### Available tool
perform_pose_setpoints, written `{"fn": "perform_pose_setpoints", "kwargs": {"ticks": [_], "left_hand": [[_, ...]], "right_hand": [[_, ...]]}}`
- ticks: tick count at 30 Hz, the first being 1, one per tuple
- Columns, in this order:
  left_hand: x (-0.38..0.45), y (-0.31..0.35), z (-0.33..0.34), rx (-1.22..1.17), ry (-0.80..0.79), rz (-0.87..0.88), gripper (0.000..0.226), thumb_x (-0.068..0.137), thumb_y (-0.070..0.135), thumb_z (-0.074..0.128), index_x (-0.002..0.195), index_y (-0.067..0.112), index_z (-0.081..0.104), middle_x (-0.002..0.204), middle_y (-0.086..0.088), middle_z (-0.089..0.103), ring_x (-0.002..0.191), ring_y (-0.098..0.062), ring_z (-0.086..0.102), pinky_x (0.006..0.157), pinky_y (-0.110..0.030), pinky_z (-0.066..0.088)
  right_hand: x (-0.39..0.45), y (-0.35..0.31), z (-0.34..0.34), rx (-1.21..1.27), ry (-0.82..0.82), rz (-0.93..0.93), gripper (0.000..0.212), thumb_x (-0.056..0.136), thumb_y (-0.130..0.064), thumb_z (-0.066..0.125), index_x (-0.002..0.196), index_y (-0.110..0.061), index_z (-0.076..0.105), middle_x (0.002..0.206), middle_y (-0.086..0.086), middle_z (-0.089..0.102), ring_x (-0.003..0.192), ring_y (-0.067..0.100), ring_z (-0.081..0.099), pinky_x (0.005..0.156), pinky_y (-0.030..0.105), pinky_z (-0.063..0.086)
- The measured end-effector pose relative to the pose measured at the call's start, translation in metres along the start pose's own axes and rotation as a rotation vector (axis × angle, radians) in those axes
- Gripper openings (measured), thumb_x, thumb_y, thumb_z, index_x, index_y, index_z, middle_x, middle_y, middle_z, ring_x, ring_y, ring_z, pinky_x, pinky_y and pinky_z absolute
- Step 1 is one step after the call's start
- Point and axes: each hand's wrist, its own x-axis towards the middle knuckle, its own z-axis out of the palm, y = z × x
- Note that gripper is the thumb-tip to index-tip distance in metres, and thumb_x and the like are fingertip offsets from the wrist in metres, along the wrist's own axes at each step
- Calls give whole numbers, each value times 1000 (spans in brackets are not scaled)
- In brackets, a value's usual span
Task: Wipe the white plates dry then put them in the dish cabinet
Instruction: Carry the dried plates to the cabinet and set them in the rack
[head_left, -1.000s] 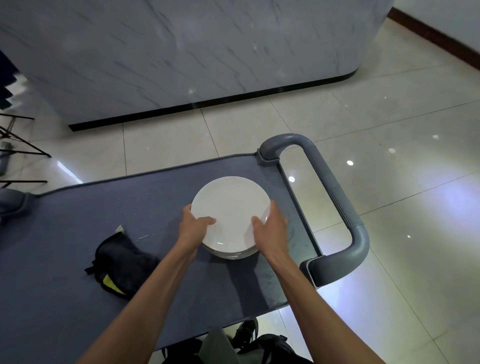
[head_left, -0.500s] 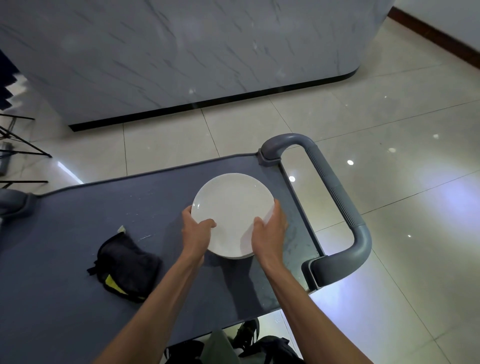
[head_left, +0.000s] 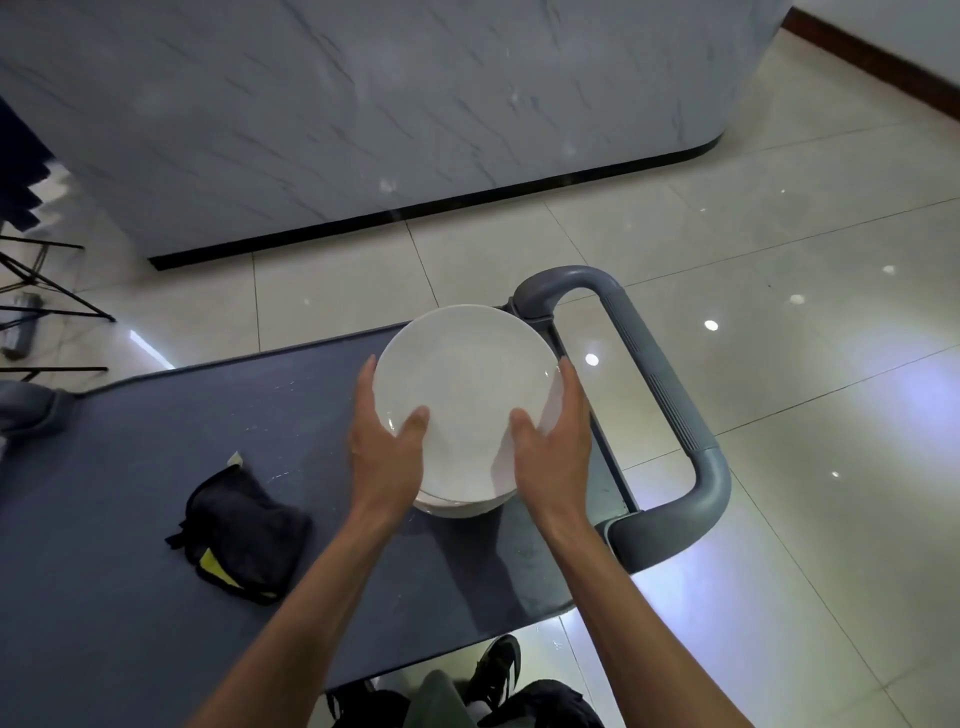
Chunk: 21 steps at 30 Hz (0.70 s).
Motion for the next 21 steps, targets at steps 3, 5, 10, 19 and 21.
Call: {"fn": "perform_pose_setpoints", "kwargs": {"ticks": [3, 5, 10, 19, 21], "left_hand": [[-3, 10, 6, 32, 15, 47, 75, 89, 17, 69, 149, 40, 31, 145, 15, 46, 121, -7, 45, 99, -31, 40], [-8, 15, 10, 41, 5, 79, 75, 88, 18, 69, 149, 40, 31, 144, 14, 47, 119, -8, 45, 96, -32, 41], [-20, 25, 21, 17, -65, 170, 75, 89, 19, 69, 150, 37, 30, 148, 11, 45, 125, -9, 45, 99, -33, 42], [-40, 47, 45, -57, -283, 343, 79, 90, 24, 69, 152, 43, 25, 140, 32, 37, 117, 21, 35, 96, -11, 29], [-47, 51, 54, -66, -349, 393, 79, 90, 25, 69, 152, 45, 25, 140, 35, 36, 119, 24, 33, 93, -6, 26]], "right_hand": [[-1, -2, -10, 10, -1, -22, 74, 92, -20, 65, 152, -38, 25, 142, -22, 33, 125, -8, 31, 105, 24, 31], [-5, -4, -17, 18, 26, -20, 74, 92, -22, 65, 151, -40, 24, 141, -22, 32, 124, -6, 33, 104, 25, 33], [-16, -9, -32, 3, 156, -32, 74, 90, -31, 65, 150, -40, 23, 146, -21, 30, 123, -8, 32, 100, 18, 32], [-46, -14, -71, -106, 464, -47, 73, 91, -26, 69, 150, -37, 27, 146, -24, 30, 132, -11, 29, 110, 25, 30], [-56, -13, -84, -134, 510, -61, 72, 92, -23, 68, 149, -38, 28, 153, -22, 29, 139, 0, 29, 112, 26, 31]]}}
